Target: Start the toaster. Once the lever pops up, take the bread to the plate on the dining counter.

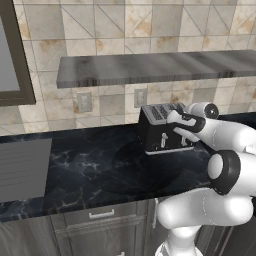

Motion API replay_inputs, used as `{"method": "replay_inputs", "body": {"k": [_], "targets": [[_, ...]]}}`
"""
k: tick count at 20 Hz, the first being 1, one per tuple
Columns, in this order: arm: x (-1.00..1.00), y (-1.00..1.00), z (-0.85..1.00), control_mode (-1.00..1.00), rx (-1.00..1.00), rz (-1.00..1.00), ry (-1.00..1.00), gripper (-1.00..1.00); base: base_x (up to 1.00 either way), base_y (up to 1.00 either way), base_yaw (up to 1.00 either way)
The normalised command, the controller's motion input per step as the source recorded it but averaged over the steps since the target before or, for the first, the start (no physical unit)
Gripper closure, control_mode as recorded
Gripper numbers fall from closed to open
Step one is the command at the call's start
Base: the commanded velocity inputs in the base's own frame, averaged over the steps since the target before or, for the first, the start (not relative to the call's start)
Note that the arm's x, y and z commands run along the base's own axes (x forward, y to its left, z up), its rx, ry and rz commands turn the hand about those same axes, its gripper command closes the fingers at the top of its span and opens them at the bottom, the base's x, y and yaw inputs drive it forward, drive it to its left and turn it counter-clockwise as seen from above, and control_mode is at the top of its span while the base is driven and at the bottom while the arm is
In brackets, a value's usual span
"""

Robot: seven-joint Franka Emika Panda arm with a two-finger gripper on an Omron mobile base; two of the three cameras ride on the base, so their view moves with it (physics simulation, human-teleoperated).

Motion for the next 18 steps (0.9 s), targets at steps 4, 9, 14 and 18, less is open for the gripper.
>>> {"method": "replay_inputs", "body": {"k": [4, 9, 14, 18], "targets": [[0.00, 0.00, 0.00, -1.00, 0.00, 0.00, 0.00, -1.00, 0.00, 0.00, 0.00], [0.00, 0.00, 0.00, -1.00, 0.00, 0.00, 0.00, -1.00, 0.00, 0.00, 0.00], [0.00, 0.00, 0.00, -1.00, 0.00, 0.00, 0.00, -1.00, 0.00, 0.00, 0.00], [0.00, 0.00, 0.00, -1.00, 0.00, 0.00, 0.00, -1.00, 0.00, 0.00, 0.00]]}}
